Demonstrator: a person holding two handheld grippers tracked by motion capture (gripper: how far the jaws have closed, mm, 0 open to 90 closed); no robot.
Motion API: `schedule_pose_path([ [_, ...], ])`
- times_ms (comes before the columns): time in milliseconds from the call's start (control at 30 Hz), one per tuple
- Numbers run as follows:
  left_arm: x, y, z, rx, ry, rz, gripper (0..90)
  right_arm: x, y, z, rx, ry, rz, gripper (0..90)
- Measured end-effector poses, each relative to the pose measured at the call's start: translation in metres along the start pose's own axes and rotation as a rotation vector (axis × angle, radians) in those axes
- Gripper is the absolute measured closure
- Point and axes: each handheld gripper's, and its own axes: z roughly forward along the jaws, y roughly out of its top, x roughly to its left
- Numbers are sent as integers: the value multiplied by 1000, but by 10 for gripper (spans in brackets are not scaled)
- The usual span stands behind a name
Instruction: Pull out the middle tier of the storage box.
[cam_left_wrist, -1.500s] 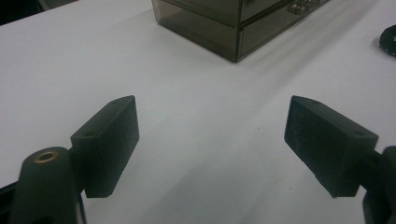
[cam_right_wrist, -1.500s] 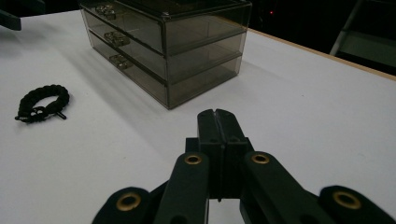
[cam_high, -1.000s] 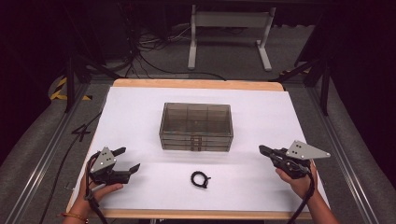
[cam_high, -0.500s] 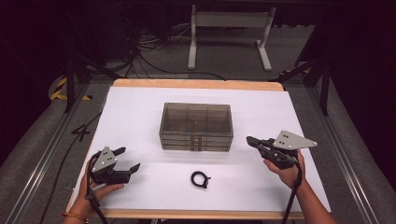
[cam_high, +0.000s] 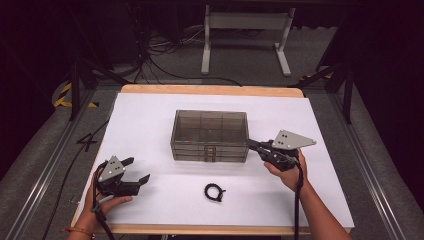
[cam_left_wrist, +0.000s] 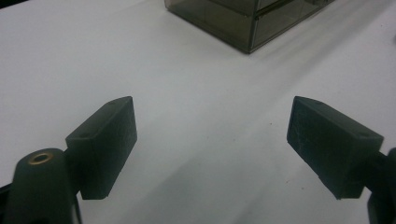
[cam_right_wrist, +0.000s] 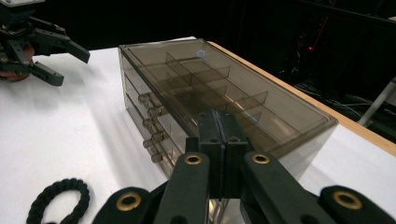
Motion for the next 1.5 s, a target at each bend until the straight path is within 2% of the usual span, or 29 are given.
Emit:
schedule_pose_path([
  [100, -2, 0, 1, 4, -1, 11, 137, 0, 3, 6, 9, 6, -6, 900],
  [133, -2, 0, 0, 7, -3, 30, 137, -1, 4, 10, 15, 4, -9, 900],
  [233, -3, 0, 1, 12, -37, 31, 105, -4, 3, 17, 23, 11, -3, 900],
  [333, -2, 0, 1, 13, -47, 49, 84, -6, 2, 23, 32, 17, -1, 900],
  [367, -3, 0, 1, 9, -51, 44, 79, -6, 2, 24, 34, 21, 1, 900],
  [467, -5, 1, 3, 29, -37, 69, 75, -9, 0, 31, 42, 42, 2, 900],
  [533, -8, 2, 6, 72, -35, 98, 75, -10, 0, 35, 53, 44, 2, 900],
  [633, -10, 4, 9, 101, -25, 112, 79, -11, -1, 41, 57, 48, 1, 900],
  [833, -11, 4, 9, 88, 7, 107, 160, -16, 0, 47, 63, 58, 18, 900],
  [867, -12, 5, 9, 105, 23, 118, 180, -17, 0, 47, 62, 61, 25, 900],
  [933, -14, 5, 10, 109, 26, 120, 185, -18, 0, 48, 63, 63, 31, 900],
  [967, -18, 7, 11, 115, 20, 146, 201, -20, 1, 49, 68, 56, 32, 900],
  [1033, -20, 9, 11, 118, 19, 161, 201, -21, 1, 49, 67, 54, 37, 900],
  [1100, -26, 17, 11, 109, 20, 203, 206, -22, 0, 50, 64, 54, 45, 900],
  [1133, -26, 17, 11, 109, 20, 203, 215, -22, 0, 50, 64, 52, 43, 900],
  [1200, -30, 24, 12, 101, 21, 239, 257, -20, 1, 50, 68, 44, 34, 900],
  [1300, -37, 35, 15, 87, 14, 267, 290, -21, 2, 51, 74, 35, 31, 900],
  [1367, -45, 47, 18, 62, 12, 303, 317, -23, 2, 52, 80, 31, 33, 900],
  [1400, -45, 47, 18, 62, 12, 303, 318, -23, 2, 52, 80, 31, 33, 900],
  [1500, -56, 59, 23, 34, -14, 343, 356, -23, 5, 54, 97, 18, 21, 900],
])
